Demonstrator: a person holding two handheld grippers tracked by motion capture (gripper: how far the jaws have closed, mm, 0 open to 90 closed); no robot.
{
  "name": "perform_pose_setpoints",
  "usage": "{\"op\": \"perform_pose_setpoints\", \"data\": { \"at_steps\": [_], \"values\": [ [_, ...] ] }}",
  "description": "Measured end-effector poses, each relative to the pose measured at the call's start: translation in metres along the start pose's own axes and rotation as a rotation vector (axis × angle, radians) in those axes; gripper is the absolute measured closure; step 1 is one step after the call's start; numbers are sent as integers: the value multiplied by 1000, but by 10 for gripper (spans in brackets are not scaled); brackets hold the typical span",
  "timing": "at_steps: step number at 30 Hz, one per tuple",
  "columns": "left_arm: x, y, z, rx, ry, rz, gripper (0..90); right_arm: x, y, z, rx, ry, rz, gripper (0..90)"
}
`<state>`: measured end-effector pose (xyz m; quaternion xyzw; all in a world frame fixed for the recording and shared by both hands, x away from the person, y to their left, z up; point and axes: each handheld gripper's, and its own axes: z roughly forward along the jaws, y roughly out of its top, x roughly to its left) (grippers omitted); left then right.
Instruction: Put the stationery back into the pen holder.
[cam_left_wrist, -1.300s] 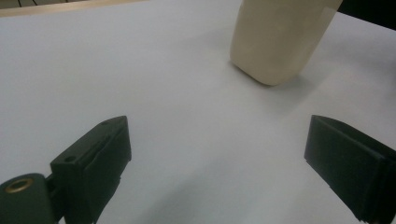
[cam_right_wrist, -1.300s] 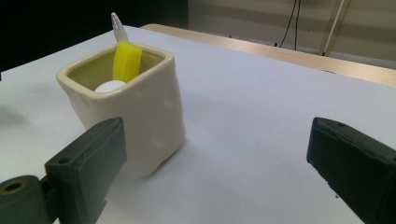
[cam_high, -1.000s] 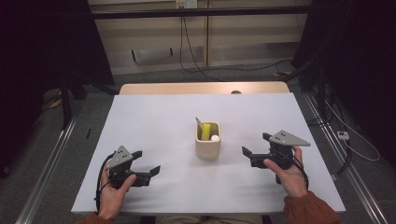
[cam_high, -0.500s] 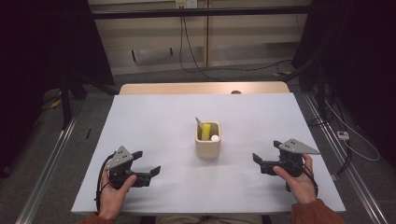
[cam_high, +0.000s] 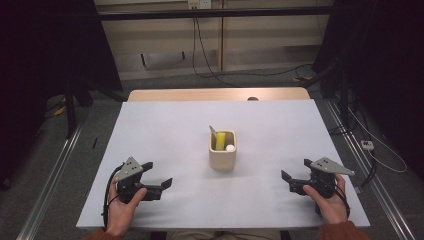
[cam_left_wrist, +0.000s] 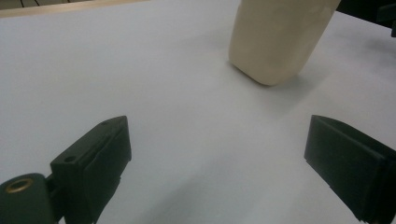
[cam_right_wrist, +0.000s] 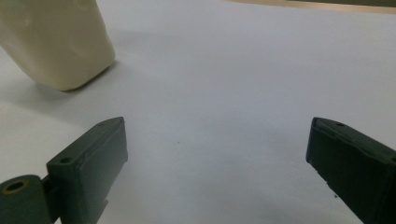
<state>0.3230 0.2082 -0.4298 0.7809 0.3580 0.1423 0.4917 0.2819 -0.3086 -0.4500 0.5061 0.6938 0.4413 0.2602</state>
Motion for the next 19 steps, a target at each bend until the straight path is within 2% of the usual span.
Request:
{"op": "perform_pose_setpoints", "data": {
  "at_steps": [3,8,19],
  "values": [
    [1,0,0,-6,0,-5,72,1,-2,-1,-18,-11,-8,56],
    [1,0,-1,-7,2,-10,73,4,-3,-1,-18,4,-30,53],
    [3,1,0,-13,4,-33,73,2,-3,1,-14,-5,-15,50]
  ]
}}
